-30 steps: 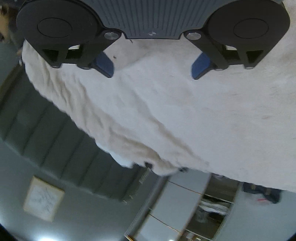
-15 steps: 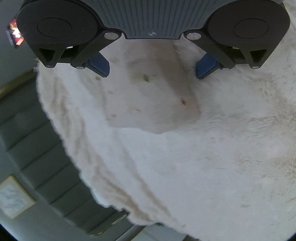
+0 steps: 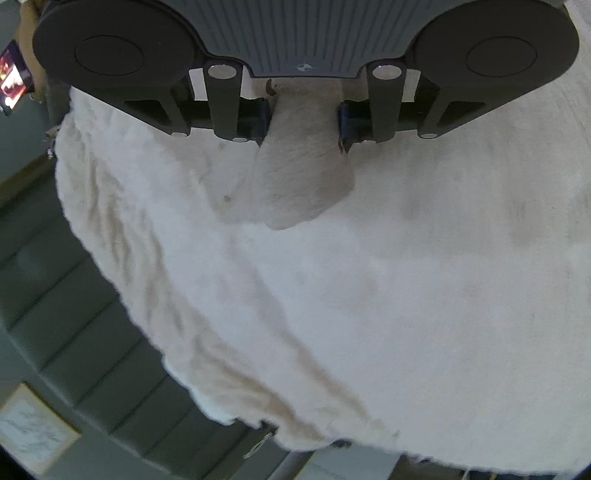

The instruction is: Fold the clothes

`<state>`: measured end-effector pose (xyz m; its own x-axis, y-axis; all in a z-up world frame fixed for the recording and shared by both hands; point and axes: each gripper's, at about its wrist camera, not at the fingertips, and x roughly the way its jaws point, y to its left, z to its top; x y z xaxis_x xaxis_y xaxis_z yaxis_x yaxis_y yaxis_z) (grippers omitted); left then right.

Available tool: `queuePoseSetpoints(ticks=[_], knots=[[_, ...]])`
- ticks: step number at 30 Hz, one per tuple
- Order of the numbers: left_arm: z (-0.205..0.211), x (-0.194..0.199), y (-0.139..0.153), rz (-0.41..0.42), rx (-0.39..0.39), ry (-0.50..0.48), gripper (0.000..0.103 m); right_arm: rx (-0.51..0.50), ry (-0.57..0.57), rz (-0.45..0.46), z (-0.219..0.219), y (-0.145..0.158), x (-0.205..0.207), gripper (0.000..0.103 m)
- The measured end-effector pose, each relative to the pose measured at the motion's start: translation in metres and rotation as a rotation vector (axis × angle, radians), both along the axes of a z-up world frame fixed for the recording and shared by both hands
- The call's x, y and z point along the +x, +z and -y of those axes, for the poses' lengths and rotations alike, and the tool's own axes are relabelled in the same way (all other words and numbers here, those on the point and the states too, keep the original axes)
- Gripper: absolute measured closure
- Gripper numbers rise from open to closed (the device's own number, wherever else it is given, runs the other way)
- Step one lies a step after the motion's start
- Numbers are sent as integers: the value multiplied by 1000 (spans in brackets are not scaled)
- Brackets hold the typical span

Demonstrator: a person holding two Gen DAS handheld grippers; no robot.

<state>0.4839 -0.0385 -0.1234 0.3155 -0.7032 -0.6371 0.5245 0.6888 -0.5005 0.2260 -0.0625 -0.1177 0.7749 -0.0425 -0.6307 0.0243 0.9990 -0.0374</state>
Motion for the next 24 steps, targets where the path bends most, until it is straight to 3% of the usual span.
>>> queuePoseSetpoints(ticks=[6,10,12,15,16,18,20,23,24], knots=[[-87,20,46,89,47,72,76,-11,109,89,-52,43,25,87],[-162,27,41,68,104,104,76,-61,211,93,-113,41,38,86],[-194,26,18,40,131,110,74,-89,254,76,-142,27,40,86],[-232,17,-24,-21,171,143,66,-116,308,3,-177,-10,39,77],[-241,13,-33,-40,177,165,55,-117,328,-30,-184,-25,34,73],[-253,4,-39,-23,144,220,53,-120,368,-75,-192,-44,19,64],[-271,-6,-30,25,62,290,37,-93,462,-45,-189,-44,-12,53],[-294,-34,0,126,4,393,21,65,615,-46,-167,-25,-40,55],[-298,-41,5,141,-8,402,20,120,638,-27,-155,-16,-44,55]])
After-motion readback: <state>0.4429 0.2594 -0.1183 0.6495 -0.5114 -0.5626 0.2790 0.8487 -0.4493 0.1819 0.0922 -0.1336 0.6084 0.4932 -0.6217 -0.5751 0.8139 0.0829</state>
